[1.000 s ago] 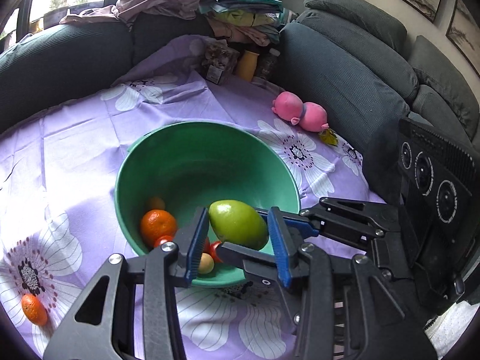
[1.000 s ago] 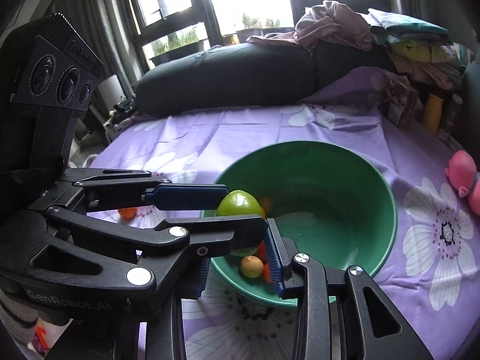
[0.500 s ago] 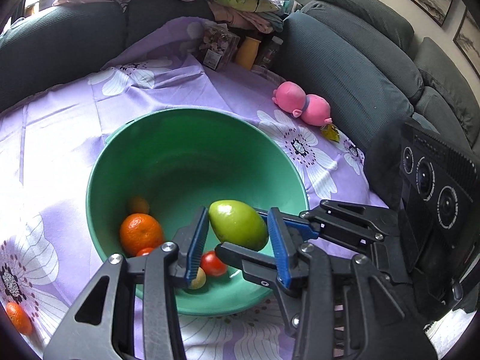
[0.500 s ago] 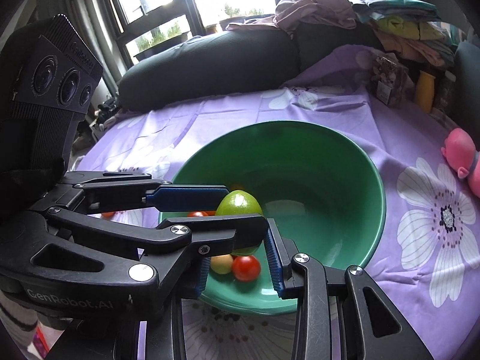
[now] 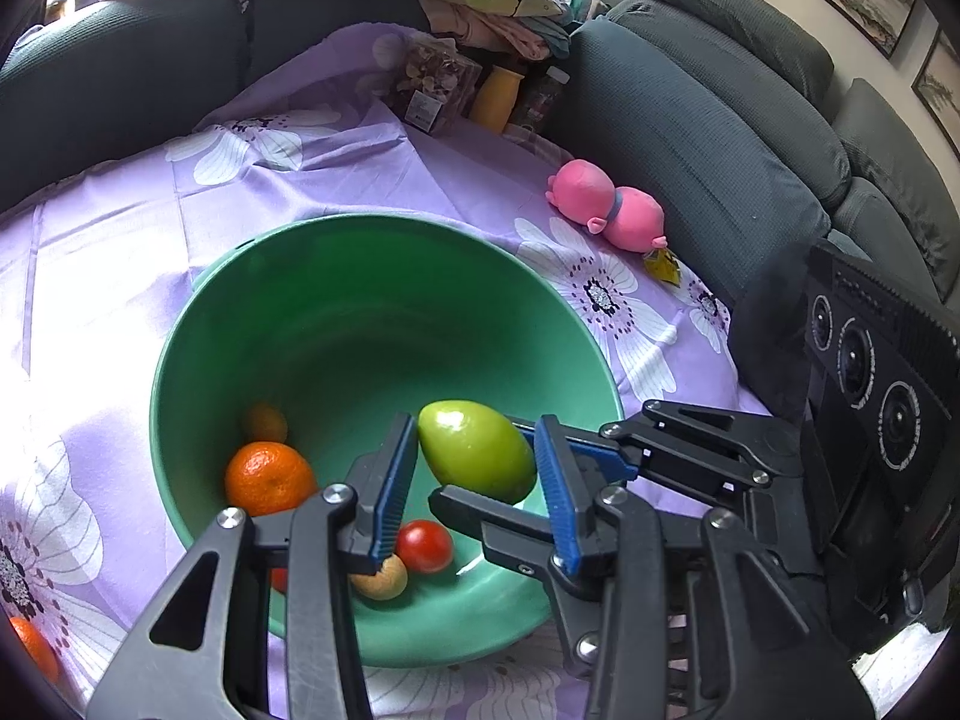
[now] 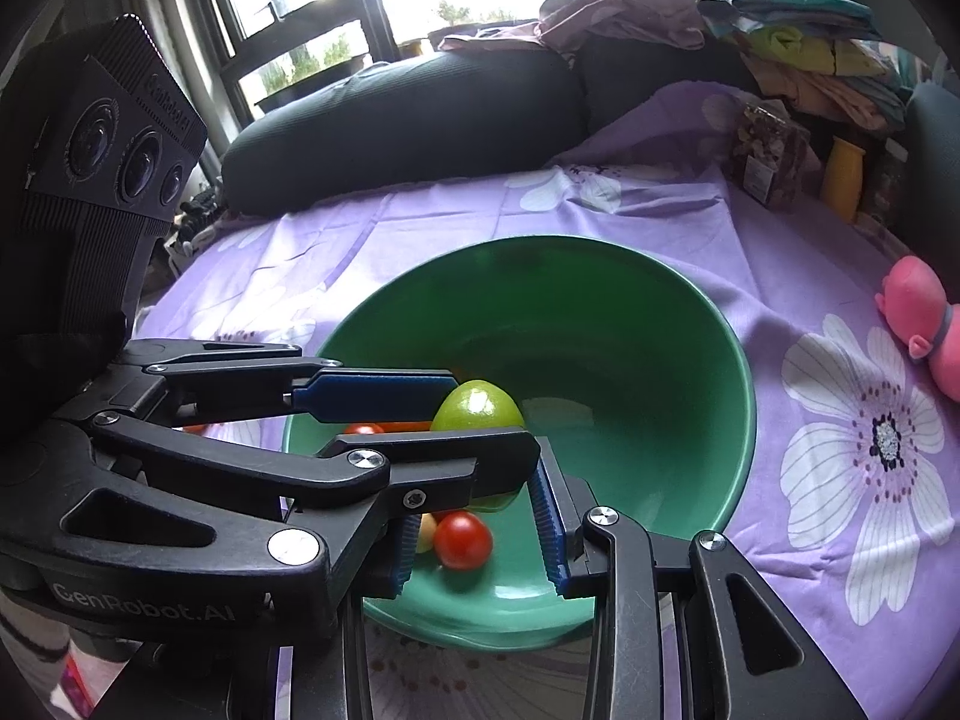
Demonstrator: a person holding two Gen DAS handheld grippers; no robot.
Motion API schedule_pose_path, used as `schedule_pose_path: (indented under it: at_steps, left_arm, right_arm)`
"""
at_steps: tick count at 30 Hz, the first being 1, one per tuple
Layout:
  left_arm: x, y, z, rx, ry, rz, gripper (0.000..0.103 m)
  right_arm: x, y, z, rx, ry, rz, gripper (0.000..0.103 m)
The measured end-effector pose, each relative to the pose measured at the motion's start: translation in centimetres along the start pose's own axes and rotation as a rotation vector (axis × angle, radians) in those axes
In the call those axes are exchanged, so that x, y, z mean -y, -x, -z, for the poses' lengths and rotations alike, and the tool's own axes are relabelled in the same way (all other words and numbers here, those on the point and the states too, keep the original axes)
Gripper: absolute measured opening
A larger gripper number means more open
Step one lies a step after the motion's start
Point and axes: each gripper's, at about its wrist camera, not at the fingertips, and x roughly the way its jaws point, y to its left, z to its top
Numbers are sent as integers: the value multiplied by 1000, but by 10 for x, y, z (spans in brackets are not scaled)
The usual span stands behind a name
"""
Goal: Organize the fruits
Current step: 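Carry the green fruit over the green bowl with the right tool, then open the right tool to drop the green fruit into the bowl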
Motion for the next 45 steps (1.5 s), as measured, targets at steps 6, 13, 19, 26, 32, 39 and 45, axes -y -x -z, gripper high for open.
schedule_pose_path:
  at_steps: [6,13,19,26,32,39,45]
  left_arm:
    - [-5,-3,-1,-5,23,19,40]
    - [-9,-5,-4,-13,27,22,40]
    - [-13,-7,-5,-21,42,24,40]
    - [-18,-11,-4,-37,57,30,40]
    - [-21,-16,-5,-58,69,28,40]
    - [-23,-19,-4,-74,79,26,39]
    - [-24,-21,-4,-80,83,26,39]
  right_arm:
    - [-1,-3,-3,-22,18,19,35]
    - [-2,-6,-5,-37,31,33,35]
    - [-4,-11,-6,-56,40,40,35]
    - [-4,-17,-8,-81,51,47,35]
    - [-5,-23,-9,-114,65,54,35]
    - [-5,-29,-10,-141,82,59,35]
    - [-6,-31,-8,-150,80,61,35]
